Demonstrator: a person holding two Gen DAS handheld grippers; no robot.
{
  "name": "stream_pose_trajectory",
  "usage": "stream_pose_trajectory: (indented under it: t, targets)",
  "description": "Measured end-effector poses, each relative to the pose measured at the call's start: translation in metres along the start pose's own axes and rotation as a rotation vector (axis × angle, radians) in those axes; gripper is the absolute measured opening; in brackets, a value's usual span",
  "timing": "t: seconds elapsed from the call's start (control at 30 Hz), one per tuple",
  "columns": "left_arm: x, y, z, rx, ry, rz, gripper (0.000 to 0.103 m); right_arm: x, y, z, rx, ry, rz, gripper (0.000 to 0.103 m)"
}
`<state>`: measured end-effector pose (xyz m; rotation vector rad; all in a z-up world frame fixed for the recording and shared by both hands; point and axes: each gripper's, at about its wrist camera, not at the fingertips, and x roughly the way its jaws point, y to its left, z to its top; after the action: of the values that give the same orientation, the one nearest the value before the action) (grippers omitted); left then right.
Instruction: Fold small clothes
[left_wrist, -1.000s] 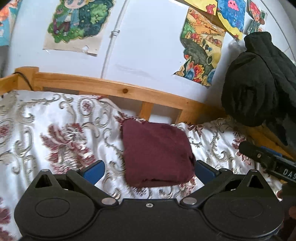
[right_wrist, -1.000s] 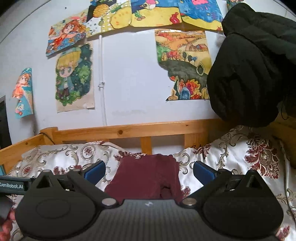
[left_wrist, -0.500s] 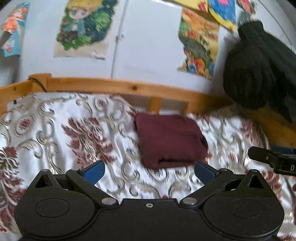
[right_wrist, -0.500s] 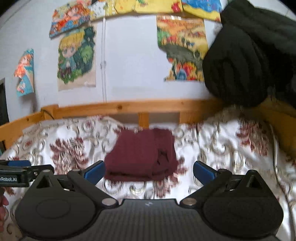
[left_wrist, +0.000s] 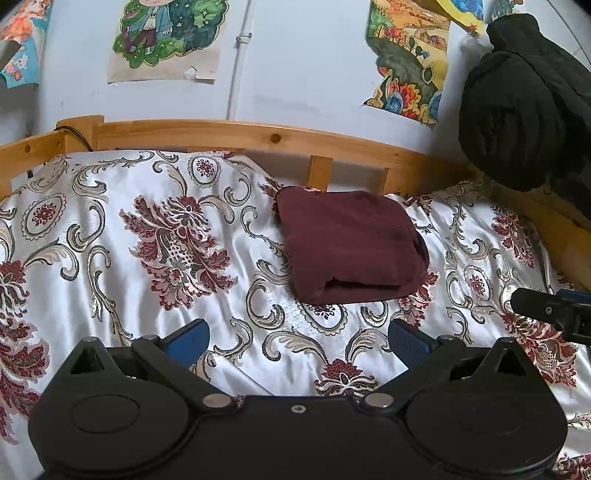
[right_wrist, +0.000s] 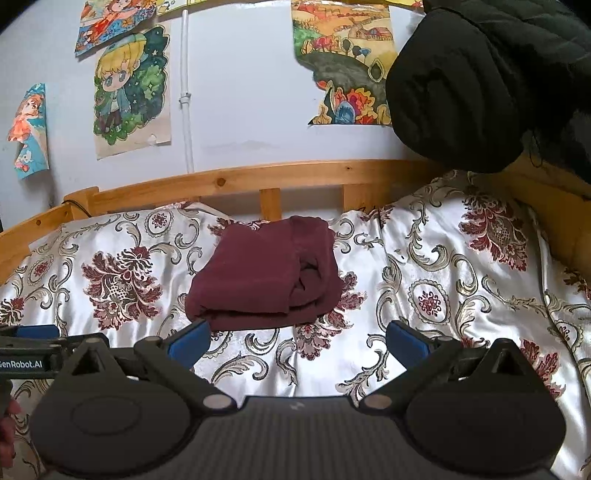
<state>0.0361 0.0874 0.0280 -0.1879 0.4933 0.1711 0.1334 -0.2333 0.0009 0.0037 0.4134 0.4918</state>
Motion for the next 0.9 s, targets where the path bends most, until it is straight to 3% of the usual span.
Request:
stream_pose_trajectory:
  t: [0.9]
  targets:
    - [0.0015,-0.0012,-0.0016,0.023,0.015,0.004,0.102,-0.0009,-0.0039,-0.0022,0.019,0.007,-0.003,0.103]
